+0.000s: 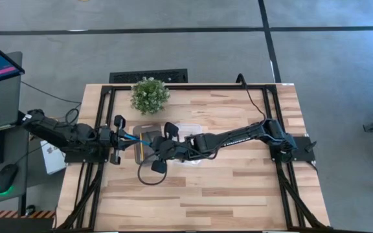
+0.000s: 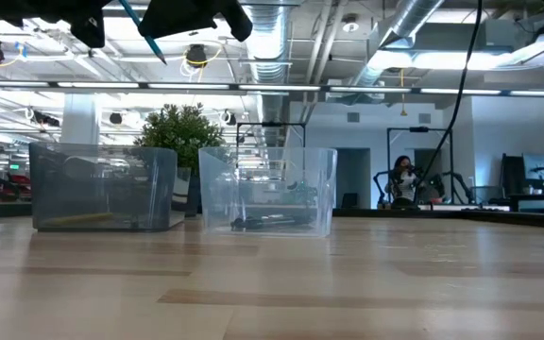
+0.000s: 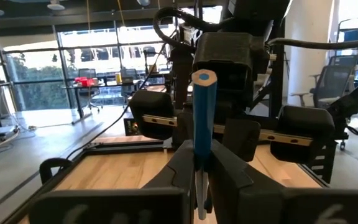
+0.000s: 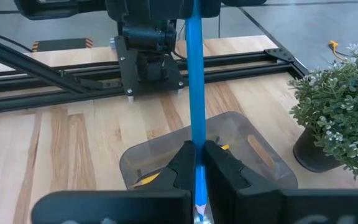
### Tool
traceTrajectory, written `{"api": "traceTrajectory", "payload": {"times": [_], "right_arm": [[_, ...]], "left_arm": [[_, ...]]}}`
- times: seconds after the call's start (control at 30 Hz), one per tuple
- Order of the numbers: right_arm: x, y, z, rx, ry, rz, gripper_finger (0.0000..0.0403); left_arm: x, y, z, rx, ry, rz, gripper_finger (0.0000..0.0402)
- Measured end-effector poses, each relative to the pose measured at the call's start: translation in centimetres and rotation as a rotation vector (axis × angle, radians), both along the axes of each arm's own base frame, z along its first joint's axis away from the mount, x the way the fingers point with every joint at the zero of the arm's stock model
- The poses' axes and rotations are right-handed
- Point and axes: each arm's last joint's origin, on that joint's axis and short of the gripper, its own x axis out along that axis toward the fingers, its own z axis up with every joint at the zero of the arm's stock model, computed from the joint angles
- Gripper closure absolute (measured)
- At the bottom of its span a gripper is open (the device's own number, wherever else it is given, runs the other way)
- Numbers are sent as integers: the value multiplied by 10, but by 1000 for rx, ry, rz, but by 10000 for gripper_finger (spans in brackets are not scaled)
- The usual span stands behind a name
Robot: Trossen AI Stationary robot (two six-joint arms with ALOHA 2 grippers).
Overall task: Sort pens & pencils
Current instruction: Put the blue pencil into the black bin
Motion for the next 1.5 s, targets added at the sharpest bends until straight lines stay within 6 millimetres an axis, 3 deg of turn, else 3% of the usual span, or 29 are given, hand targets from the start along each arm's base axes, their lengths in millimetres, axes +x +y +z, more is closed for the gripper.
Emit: {"api": "traceTrajectory", "payload": {"times": [1.0,1.27,1.5], "right_arm": [[-1,-1,-1,71,-4,-49,342],[-4,7,-3,95,20,-28,341],[-13,11,-12,43,143,-16,289]], "left_arm": [[0,1,-1,-4,8,42,392],[0,4,-3,2,37,153,392],[0,4,-4,-31,41,136,391]]}}
